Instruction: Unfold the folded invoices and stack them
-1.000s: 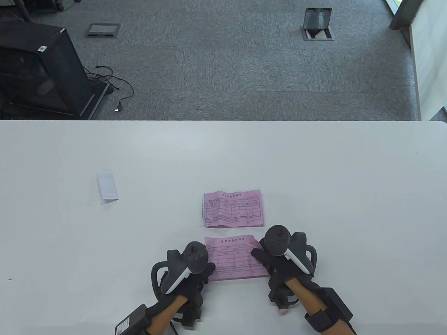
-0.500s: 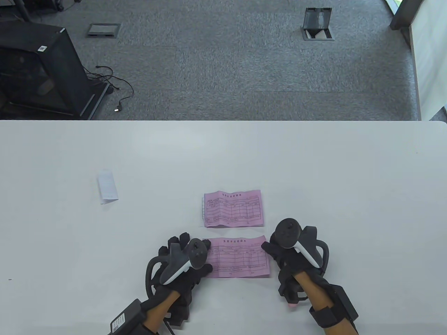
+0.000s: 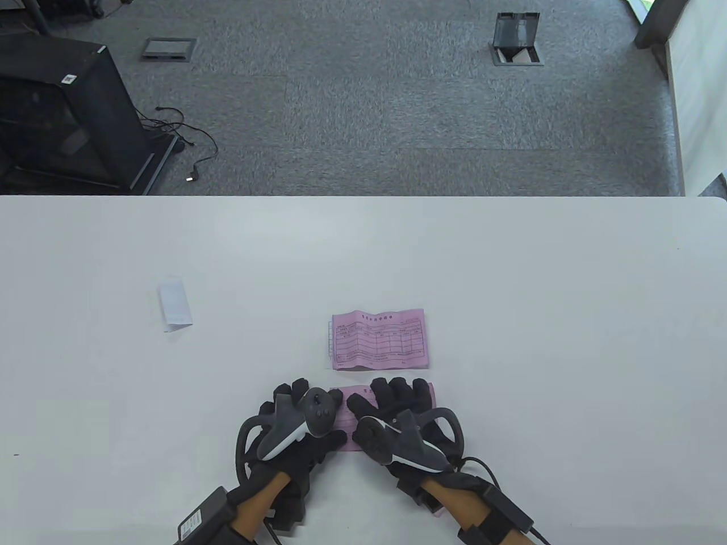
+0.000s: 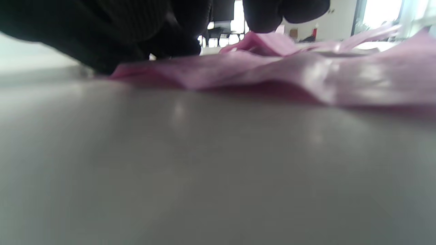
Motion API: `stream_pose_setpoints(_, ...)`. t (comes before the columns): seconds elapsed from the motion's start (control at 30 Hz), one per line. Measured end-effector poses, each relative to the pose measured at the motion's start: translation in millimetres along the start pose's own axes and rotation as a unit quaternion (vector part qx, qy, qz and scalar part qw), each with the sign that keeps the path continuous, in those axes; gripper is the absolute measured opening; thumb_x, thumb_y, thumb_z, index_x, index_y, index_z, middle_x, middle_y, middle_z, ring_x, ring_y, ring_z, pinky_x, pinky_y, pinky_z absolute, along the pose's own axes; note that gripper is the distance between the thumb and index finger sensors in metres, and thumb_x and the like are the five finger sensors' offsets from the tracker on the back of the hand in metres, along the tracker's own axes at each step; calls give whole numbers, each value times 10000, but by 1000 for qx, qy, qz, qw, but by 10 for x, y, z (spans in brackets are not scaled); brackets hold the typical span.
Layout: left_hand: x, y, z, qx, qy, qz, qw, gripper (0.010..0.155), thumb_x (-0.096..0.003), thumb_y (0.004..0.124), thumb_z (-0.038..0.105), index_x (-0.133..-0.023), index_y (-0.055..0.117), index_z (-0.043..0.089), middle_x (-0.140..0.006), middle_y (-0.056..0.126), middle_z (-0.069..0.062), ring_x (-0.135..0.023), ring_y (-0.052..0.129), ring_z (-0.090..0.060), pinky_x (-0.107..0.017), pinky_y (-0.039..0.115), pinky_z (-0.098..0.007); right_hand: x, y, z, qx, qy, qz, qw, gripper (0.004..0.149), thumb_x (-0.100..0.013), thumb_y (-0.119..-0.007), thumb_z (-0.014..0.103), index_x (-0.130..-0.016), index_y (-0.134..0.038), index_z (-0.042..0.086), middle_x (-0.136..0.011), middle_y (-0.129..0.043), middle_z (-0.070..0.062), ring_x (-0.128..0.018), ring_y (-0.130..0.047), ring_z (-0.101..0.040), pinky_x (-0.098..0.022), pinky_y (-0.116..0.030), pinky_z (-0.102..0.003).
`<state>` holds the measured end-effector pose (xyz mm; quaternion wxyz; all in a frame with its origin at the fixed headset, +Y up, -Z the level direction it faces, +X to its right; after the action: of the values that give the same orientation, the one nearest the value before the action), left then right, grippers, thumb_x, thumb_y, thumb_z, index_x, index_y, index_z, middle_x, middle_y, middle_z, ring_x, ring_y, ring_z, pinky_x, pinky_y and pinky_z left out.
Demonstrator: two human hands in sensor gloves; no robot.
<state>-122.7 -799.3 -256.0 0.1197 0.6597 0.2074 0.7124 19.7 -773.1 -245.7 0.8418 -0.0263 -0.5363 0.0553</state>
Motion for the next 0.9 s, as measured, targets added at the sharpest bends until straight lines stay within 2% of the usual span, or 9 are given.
stream_pose_setpoints(0.13, 0, -12, 1, -1, -1, -3, 1000, 740, -482, 713, 582, -1111, 336, 480, -1228, 128, -149, -1103, 124, -463, -778, 229, -713, -66, -96, 10, 21, -16, 44, 999, 630, -493, -622, 558, -1079, -455, 399, -1155, -435, -132, -1033, -424, -447, -716, -327, -720)
stream_pose_setpoints(0.23, -4, -16, -7, -2, -2, -4, 1000, 743, -477, 711, 590, -1108, 333, 488, -1229, 122, -138, -1107, 121, -455, -780, 228, -711, -65, -56, -93, 15, -22, 36, 999, 616, -482, -658, 548, -1060, -499, 405, -1149, -455, -139, -1024, -442, -455, -707, -340, -726)
stream_pose_setpoints(0.33, -12, -19, -13, 2, -4, -8, 1000, 742, -474, 714, 590, -1104, 333, 495, -1227, 116, -131, -1107, 111, -447, -782, 221, -705, -51, -18, -298, 56, -55, 58, 995, 618, -480, -665, 548, -1057, -508, 392, -1145, -471, -135, -1020, -459, -456, -703, -357, -726)
stream_pose_setpoints(0.43, -6, -10, -18, 3, -6, -5, 1000, 741, -474, 710, 591, -1105, 333, 497, -1230, 116, -125, -1112, 111, -441, -785, 219, -701, -9, -24, -561, 50, -97, 96, 989, 627, -479, -679, 539, -1059, -486, 398, -1139, -480, -140, -1012, -474, -458, -699, -362, -727)
stream_pose_setpoints(0.67, -14, -20, -25, 5, -9, -7, 1000, 743, -468, 721, 595, -1100, 340, 510, -1231, 118, -116, -1113, 113, -432, -787, 224, -694, 136, -35, -1002, 56, -162, 130, 976, 653, -468, -691, 537, -1063, -459, 396, -1136, -486, -139, -1007, -493, -454, -697, -366, -730)
stream_pose_setpoints(0.83, -24, -10, -39, 9, -8, -10, 1000, 744, -465, 715, 603, -1096, 330, 521, -1228, 98, -104, -1110, 88, -428, -782, 201, -699, 140, -34, -1028, 45, -162, 118, 979, 651, -464, -701, 537, -1058, -486, 381, -1127, -504, -136, -1000, -513, -444, -696, -371, -729)
stream_pose_setpoints(0.9, -30, -14, -36, 10, -8, -11, 1000, 745, -466, 721, 599, -1097, 333, 519, -1229, 100, -107, -1110, 89, -432, -781, 203, -703, 157, 89, -992, 35, -155, 64, 985, 648, -462, -684, 550, -1056, -498, 369, -1124, -509, -136, -997, -519, -443, -696, -377, -726)
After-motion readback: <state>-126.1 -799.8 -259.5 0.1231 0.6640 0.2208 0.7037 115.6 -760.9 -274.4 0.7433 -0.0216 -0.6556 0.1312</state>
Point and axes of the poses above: the tracker on the back of each hand, its own z axis roughly to the thumb side, its own x axis roughly from the fingertips to the wrist, y = z × x, the point moved 3 cm from there along -x, roughly from the wrist to the fingertips
